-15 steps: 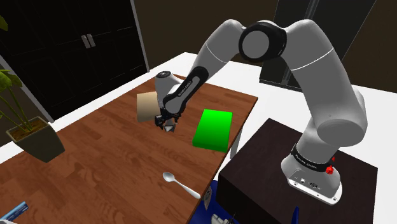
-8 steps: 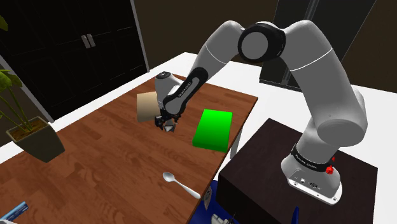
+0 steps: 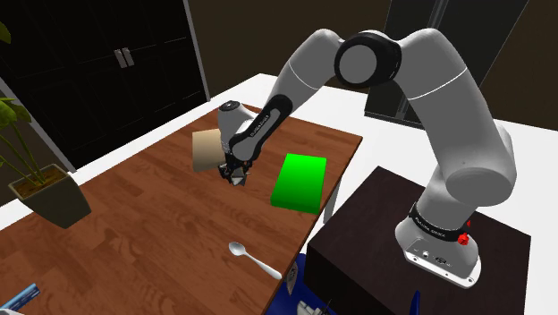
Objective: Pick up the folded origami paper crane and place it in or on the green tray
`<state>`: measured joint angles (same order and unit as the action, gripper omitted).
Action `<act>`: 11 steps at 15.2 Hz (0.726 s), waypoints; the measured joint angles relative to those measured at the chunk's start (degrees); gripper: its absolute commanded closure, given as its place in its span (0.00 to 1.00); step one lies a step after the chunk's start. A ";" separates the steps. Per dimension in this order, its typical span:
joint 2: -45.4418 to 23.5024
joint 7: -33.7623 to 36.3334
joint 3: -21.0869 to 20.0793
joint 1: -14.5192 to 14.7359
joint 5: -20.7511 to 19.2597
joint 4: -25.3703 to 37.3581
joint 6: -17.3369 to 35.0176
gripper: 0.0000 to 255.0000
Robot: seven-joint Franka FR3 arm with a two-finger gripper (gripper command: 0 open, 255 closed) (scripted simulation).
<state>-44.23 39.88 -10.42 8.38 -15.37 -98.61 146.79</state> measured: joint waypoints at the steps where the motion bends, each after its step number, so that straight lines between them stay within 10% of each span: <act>1: 0.00 0.00 0.00 0.00 0.00 0.00 0.00 1.00; 11: 4.72 -0.74 -1.13 -0.81 1.07 -1.20 -3.56 1.00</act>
<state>-39.51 39.14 -11.55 7.57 -14.30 -99.81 143.24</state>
